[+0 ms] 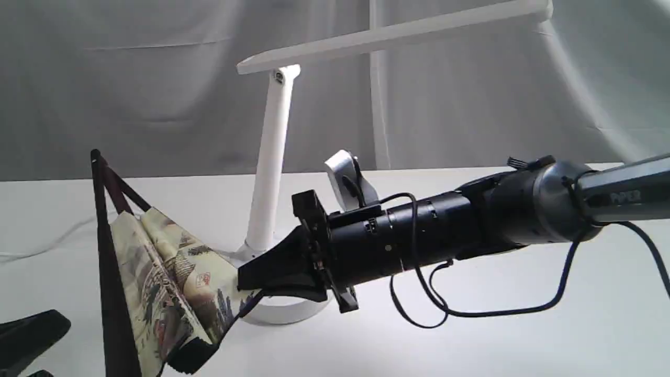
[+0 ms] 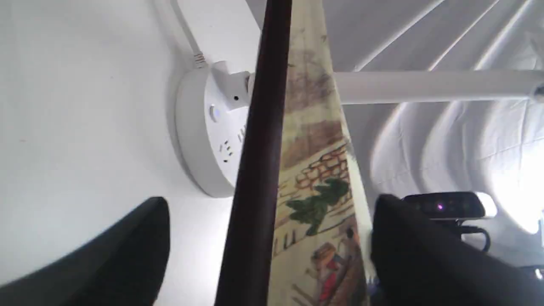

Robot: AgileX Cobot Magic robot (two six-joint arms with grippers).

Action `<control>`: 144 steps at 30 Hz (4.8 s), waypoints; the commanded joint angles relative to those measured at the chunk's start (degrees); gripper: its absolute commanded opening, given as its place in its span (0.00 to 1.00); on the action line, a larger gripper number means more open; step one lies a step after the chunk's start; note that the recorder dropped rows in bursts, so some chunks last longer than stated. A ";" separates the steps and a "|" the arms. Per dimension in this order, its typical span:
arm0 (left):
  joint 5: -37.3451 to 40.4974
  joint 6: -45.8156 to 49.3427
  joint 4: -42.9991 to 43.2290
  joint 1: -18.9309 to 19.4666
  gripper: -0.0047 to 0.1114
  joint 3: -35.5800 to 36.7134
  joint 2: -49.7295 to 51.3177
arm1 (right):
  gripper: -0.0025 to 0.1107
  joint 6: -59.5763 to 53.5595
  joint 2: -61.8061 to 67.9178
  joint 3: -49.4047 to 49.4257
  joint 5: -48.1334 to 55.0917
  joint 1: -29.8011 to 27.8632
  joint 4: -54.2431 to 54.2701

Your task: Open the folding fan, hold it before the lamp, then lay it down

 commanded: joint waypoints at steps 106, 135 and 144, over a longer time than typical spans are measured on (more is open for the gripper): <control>-26.14 2.40 18.49 0.00 0.04 -16.72 32.14 | 0.43 -1.02 0.17 0.18 -5.53 0.54 0.28; -26.14 -0.31 25.93 5.00 0.04 -16.72 30.25 | 0.02 -3.99 3.44 0.18 1.37 0.76 -3.53; -26.14 -4.75 35.50 10.33 0.04 -16.72 30.25 | 0.02 -3.99 3.44 0.18 1.37 0.76 -3.86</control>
